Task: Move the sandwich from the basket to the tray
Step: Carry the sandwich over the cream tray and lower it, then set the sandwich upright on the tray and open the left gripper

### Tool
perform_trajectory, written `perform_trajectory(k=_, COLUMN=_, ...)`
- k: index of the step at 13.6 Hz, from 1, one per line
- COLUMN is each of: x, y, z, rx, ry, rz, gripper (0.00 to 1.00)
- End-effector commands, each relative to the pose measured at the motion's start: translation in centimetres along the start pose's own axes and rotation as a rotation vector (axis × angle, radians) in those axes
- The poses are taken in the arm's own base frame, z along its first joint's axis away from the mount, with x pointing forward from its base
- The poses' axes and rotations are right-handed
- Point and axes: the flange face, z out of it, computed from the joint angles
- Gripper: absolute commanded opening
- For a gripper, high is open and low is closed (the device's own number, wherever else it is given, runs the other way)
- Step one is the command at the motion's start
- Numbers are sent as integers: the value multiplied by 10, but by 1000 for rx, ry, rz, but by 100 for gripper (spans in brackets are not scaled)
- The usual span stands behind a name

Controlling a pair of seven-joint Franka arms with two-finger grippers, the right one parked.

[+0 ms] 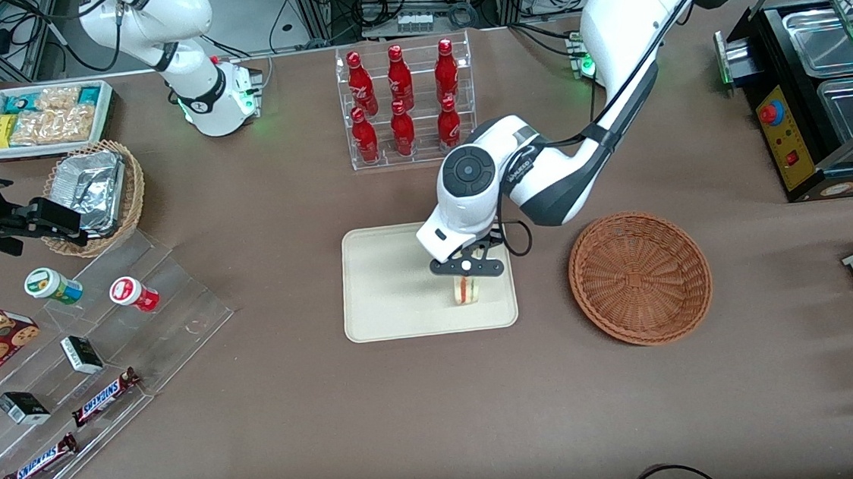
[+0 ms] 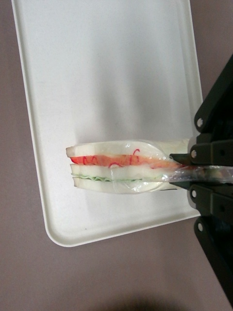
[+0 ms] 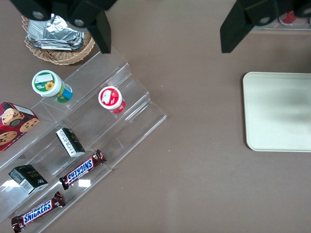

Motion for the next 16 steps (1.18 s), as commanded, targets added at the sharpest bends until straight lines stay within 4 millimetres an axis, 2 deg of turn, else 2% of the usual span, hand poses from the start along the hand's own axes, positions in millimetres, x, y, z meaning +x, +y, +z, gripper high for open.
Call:
perform_trajectory(k=1, x=6, y=9, z=12, rx=6, ry=32, rz=4, gripper=0)
perform_trajectory(k=9, x=3, y=19, z=37, rx=33, ry=75, rz=-43, gripper=0)
perform_trajectory(k=12, x=0, y=29, z=45, rx=-3, ry=103, rz=-66, gripper=0)
perform_trajectory(k=13, x=0, y=29, z=45, rx=-3, ry=103, rz=-67, gripper=15)
perform_trajectory(k=14, x=0, y=29, z=45, rx=-4, ry=104, rz=-69, gripper=39)
perform_trajectory(k=15, x=0, y=29, z=45, rx=-4, ry=102, rz=-70, gripper=58)
perform_trajectory(k=16, x=0, y=29, z=45, rx=-3, ry=103, rz=-67, gripper=61)
